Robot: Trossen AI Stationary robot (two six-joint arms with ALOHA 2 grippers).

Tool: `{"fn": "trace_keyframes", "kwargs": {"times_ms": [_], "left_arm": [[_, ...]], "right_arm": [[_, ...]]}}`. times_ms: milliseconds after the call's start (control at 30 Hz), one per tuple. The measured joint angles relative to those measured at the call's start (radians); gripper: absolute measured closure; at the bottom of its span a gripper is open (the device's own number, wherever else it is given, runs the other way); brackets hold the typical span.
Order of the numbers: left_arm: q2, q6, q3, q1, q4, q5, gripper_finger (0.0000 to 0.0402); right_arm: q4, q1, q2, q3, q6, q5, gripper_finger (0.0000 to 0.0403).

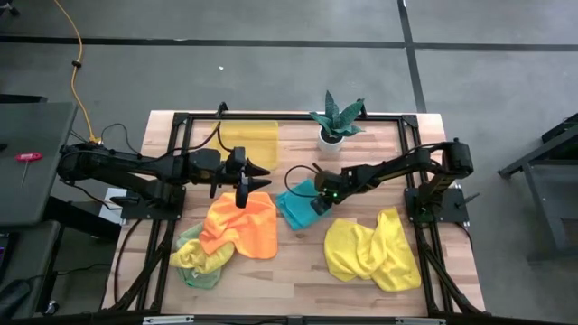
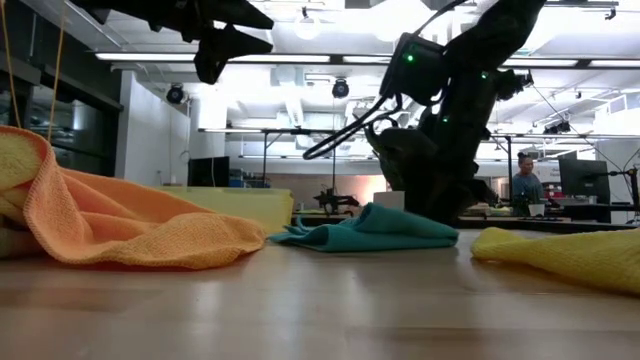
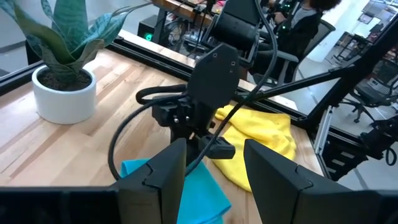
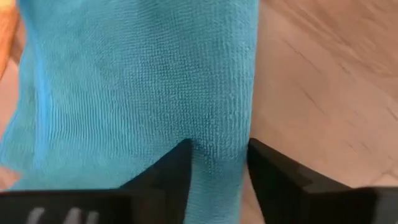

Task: Fold microfiber towels
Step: Put the folded blue microfiber cloth into the bin

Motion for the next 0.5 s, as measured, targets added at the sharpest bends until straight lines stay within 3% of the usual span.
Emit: {"fn": "trace_keyframes", "kwargs": {"times_ms": [200, 333, 433, 500], "left_arm": [[0.0, 0.001, 0.0, 0.0, 0.0, 0.0, 0.0251], [0.0, 0.008, 0.0, 0.0, -0.004, 0.004, 0.0251], [0.0, 0.009, 0.0, 0.0, -0.01, 0.004, 0.0251], [0.0, 0.009, 0.0, 0.0, -0.017, 0.004, 0.0251]], "right_arm": [[-0.088, -0.025, -0.013, 0.001, 0.101, 0.056, 0.0389], [-0.203, -0.056, -0.064, -0.005, 0.177, 0.137, 0.038], [-0.299, -0.078, -0.111, -0.005, 0.198, 0.18, 0.0396], [-0.28, -0.089, -0.144, -0.034, 0.206, 0.181, 0.0397]]}}
